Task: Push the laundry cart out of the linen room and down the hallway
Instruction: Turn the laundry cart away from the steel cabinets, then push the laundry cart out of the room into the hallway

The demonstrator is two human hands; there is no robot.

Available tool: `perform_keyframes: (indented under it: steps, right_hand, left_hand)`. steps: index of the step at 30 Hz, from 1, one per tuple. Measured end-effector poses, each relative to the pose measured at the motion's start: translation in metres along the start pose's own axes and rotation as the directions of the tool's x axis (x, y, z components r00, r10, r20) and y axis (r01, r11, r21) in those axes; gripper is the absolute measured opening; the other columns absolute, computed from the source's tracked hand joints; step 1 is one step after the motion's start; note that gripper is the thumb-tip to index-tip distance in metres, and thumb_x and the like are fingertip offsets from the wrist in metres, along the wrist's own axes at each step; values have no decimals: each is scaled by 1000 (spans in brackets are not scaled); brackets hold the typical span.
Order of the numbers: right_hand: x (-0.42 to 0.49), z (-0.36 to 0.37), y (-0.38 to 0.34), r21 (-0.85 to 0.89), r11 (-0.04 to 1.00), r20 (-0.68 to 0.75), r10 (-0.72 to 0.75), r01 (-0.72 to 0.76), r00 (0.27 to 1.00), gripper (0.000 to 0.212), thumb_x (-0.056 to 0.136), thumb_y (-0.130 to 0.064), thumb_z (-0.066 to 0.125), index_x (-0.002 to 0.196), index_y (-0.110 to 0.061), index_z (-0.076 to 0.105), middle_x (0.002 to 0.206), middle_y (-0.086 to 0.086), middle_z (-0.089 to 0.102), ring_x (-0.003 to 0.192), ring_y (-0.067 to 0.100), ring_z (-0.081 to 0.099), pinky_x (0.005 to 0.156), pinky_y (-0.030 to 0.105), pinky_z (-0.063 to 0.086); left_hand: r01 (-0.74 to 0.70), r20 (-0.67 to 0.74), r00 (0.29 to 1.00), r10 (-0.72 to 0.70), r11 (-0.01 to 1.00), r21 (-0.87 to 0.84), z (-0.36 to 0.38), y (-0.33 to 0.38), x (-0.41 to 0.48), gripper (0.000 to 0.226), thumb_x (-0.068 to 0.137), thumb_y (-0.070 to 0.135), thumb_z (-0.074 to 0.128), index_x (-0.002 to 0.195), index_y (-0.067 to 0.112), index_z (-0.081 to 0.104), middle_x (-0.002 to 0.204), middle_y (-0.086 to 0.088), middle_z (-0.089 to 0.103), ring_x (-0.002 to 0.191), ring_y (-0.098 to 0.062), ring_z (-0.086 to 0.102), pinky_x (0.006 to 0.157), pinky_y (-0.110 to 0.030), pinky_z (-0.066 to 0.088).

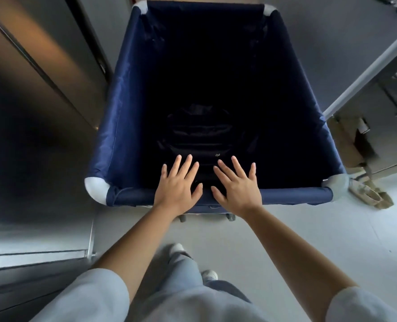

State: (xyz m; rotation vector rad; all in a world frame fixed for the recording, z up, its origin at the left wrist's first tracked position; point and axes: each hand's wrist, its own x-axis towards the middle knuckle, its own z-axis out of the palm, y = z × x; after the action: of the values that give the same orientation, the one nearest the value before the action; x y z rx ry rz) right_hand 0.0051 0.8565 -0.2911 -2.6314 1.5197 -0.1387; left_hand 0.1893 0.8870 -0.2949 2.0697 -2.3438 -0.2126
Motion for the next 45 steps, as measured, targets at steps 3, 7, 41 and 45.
perform_keyframes:
  steps: [3, 7, 41, 45]
  right_hand:
    - [35, 1, 3, -2, 1000, -4, -22, 22, 1000, 57, 89, -50, 41, 135, -16, 45, 145, 2, 42, 141, 31, 22, 107, 66, 10]
    - [78, -1, 15, -13, 1000, -16, -29, 29, 999, 55, 87, -47, 49, 130, -14, 52, 139, 5, 50, 135, 35, 34, 102, 69, 19]
    - [418, -17, 221, -127, 989, 147, -58, 78, 987, 73, 84, -62, 9, 145, -25, 23, 156, -3, 18, 145, 25, -2, 109, 63, -2]
    - [460, -18, 238, -121, 990, 154, -54, 73, 987, 71, 85, -62, 13, 145, -25, 23, 156, -4, 16, 144, 27, -1, 109, 63, 0]
  left_hand:
    - [3, 14, 1000, -3, 1000, 7, -5, -21, 33, 59, 91, 47, 27, 144, 20, 23, 155, -5, 15, 142, -28, 7, 107, -58, 18]
    - [5, 25, 1000, -5, 1000, 18, -12, -42, 77, 59, 91, 47, 25, 144, 20, 23, 155, -4, 15, 142, -28, 7, 106, -59, 19]
    - [117, -39, 992, -117, 993, 4, -51, -111, 444, 52, 95, 39, 32, 142, 15, 31, 152, -11, 24, 140, -33, 17, 105, -58, 22]
    - [131, -35, 991, -131, 991, -17, -58, -120, 486, 58, 90, 42, 24, 140, 14, 35, 150, -13, 28, 138, -35, 20, 105, -58, 22]
